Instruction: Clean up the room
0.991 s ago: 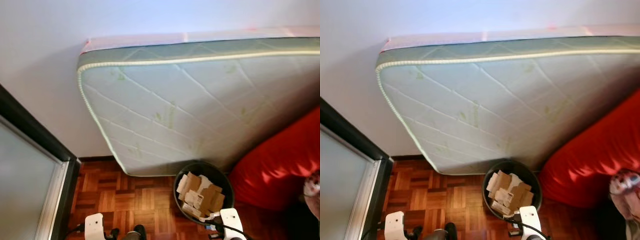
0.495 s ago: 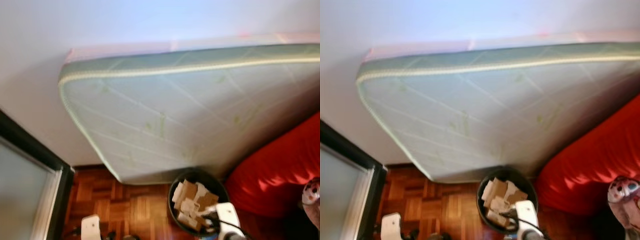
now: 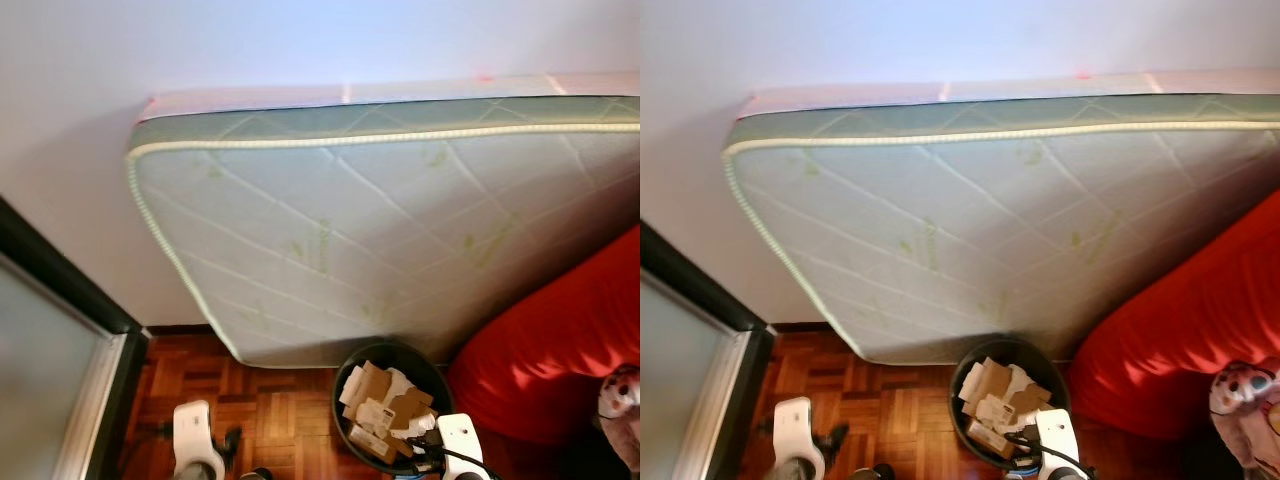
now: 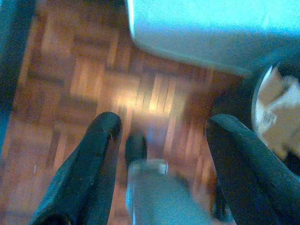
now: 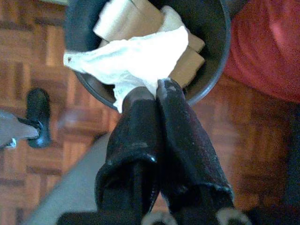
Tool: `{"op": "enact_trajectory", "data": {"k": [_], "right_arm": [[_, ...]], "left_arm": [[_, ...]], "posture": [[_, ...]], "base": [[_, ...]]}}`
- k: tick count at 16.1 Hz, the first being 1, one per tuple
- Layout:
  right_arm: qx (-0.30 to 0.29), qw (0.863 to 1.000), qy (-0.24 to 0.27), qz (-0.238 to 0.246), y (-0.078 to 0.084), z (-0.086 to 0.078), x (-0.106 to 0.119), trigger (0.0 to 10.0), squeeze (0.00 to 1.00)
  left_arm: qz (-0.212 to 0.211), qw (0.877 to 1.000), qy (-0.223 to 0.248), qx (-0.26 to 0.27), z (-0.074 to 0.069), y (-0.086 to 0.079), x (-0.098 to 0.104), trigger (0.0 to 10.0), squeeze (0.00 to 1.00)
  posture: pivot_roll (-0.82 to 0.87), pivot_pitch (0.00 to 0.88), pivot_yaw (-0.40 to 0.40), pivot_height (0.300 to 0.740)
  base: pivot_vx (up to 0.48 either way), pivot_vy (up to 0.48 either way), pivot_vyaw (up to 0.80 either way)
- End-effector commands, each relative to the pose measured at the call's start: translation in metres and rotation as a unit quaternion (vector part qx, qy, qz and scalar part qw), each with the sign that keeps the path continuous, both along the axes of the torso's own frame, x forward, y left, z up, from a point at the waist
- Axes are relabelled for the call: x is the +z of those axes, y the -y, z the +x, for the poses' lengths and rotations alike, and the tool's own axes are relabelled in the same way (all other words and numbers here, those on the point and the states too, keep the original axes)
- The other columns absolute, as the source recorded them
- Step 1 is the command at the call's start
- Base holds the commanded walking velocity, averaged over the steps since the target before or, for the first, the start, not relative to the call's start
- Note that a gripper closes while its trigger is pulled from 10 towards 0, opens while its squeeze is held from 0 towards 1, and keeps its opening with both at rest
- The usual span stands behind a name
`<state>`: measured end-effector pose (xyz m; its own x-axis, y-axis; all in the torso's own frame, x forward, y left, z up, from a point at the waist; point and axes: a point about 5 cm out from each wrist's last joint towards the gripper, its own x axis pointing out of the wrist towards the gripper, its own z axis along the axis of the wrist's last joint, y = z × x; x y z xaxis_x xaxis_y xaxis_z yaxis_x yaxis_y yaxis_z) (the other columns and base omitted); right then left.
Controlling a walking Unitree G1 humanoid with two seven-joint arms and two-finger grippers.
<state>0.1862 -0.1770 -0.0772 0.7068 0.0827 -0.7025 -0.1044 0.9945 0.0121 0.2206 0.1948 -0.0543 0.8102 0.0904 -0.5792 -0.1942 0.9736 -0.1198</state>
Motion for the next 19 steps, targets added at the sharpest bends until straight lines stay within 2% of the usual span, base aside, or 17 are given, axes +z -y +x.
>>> {"op": "enact_trajectory", "data": {"k": [1,3,5,6,8,9,10,11,12,15,19], "right_arm": [[-0.012,1.0,0.008,0.013,0.002,-0.005,-0.001,10.0,0.0],[-0.01,0.999,0.038,0.031,-0.001,-0.003,0.003,10.0,0.0],[-0.022,0.997,0.059,0.044,0.0,-0.003,0.005,10.0,0.0],[-0.022,0.997,0.064,0.042,0.001,-0.003,0.006,10.0,0.0],[-0.017,0.996,0.076,0.046,0.002,-0.003,0.007,10.0,0.0],[-0.015,0.996,0.079,0.05,0.002,-0.004,0.007,10.0,0.0],[-0.004,0.99,0.132,0.058,-0.007,0.023,0.024,10.0,0.0],[0.013,0.974,0.215,0.07,-0.021,0.062,0.054,10.0,0.0],[0.021,0.969,0.236,0.07,-0.023,0.071,0.062,10.0,0.0],[0.015,0.968,0.239,0.069,-0.018,0.07,0.062,10.0,0.0],[0.008,0.965,0.254,0.068,-0.013,0.069,0.064,10.0,0.0]], "left_arm": [[0.01,0.999,0.032,-0.009,0.008,-0.001,0.008,10.0,0.0],[0.035,0.993,0.109,-0.032,0.025,-0.003,0.028,10.0,0.0],[0.054,0.982,0.18,-0.021,0.028,-0.009,0.045,10.0,0.0],[0.066,0.977,0.2,-0.026,0.028,-0.008,0.051,10.0,0.0],[0.064,0.963,0.255,-0.064,0.032,0.013,0.065,10.0,0.0],[0.064,0.958,0.273,-0.064,0.033,0.016,0.072,10.0,0.0],[0.064,0.956,0.279,-0.061,0.033,0.017,0.075,10.0,0.0],[0.066,0.955,0.284,-0.061,0.034,0.018,0.078,10.0,0.0],[0.069,0.952,0.292,-0.064,0.034,0.018,0.082,10.0,0.0],[0.073,0.949,0.296,-0.084,0.028,0.021,0.085,10.0,0.0],[0.083,0.948,0.295,-0.088,0.023,0.014,0.088,10.0,0.0]], "posture": [[-0.06,0.232,0.009,0.74],[-0.07,0.234,0.013,0.74],[-0.06,0.239,0.008,0.74],[-0.06,0.24,0.007,0.74],[-0.06,0.24,0.002,0.74],[-0.07,0.235,0.0,0.74],[-0.07,0.231,-0.001,0.74],[-0.07,0.23,-0.001,0.74],[-0.07,0.224,-0.002,0.74],[-0.08,0.207,0.0,0.74],[-0.07,0.191,0.0,0.74]], "base": [[0.0,0.0,0.0],[0.0,0.0,0.0],[0.0,0.0,0.0],[0.0,0.0,0.0],[0.0,0.0,0.0],[0.0,0.0,0.0],[0.0,0.0,0.0],[0.0,0.0,0.0],[0.0,0.0,0.0],[0.0,0.0,0.0],[0.0,0.0,0.0]]}}
